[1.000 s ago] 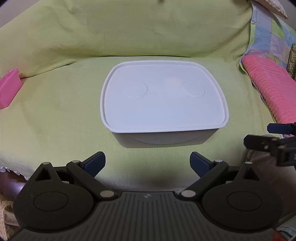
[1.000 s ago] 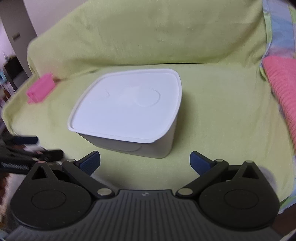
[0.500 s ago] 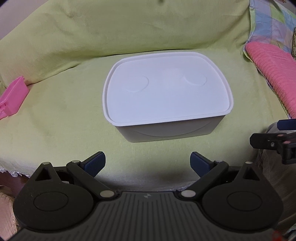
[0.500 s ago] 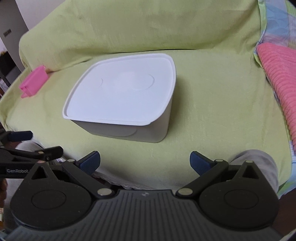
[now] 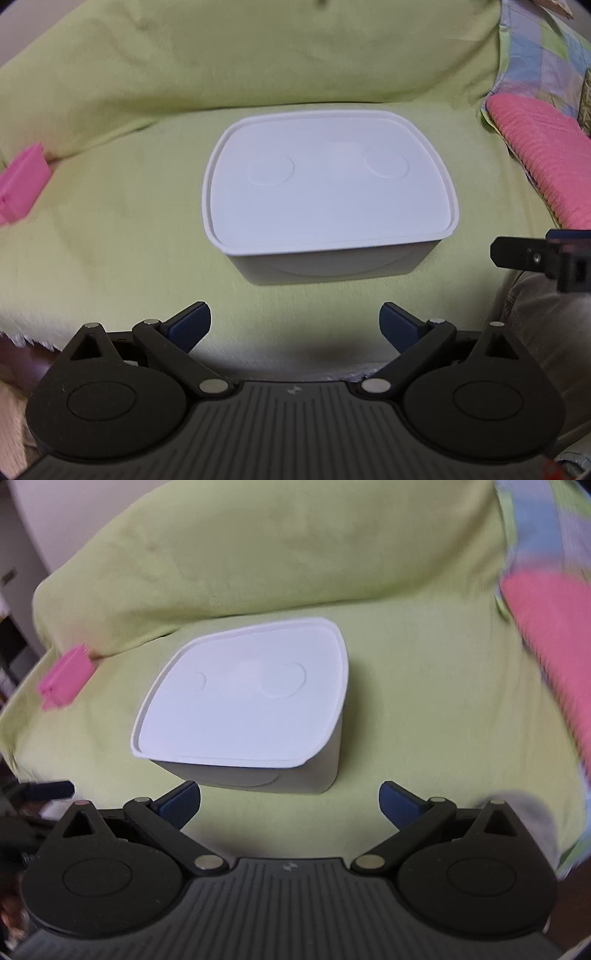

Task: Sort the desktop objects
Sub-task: 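Pull both grippers back away from the lidded bin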

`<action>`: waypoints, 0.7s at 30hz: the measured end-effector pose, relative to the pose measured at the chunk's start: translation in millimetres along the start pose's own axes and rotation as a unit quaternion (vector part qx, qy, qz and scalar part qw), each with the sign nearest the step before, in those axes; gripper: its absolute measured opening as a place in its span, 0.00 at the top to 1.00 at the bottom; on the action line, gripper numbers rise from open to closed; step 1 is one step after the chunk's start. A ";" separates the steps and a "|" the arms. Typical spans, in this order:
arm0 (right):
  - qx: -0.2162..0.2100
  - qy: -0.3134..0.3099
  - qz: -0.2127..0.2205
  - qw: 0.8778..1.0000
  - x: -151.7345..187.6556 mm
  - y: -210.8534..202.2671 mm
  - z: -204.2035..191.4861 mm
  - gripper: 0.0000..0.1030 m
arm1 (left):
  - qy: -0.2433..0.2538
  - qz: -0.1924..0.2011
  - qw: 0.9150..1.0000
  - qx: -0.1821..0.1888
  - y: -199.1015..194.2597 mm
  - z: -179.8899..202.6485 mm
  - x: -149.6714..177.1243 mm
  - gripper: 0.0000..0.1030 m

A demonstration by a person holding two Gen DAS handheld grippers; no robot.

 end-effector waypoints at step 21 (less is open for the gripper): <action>0.021 -0.074 -0.065 0.995 36.0 43.3 -29.2 0.01 | -0.025 -0.036 0.999 -0.019 33.3 -15.9 25.4 0.04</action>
Point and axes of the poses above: each gripper's, at about its wrist camera, not at the fingertips, and y roughly the way its jaws point, z to its right, x to its underside, the point moved 10 cm from there along y, roughly the way its jaws point, and after that the axes turned 3 degrees about x, right-handed, at the moved point
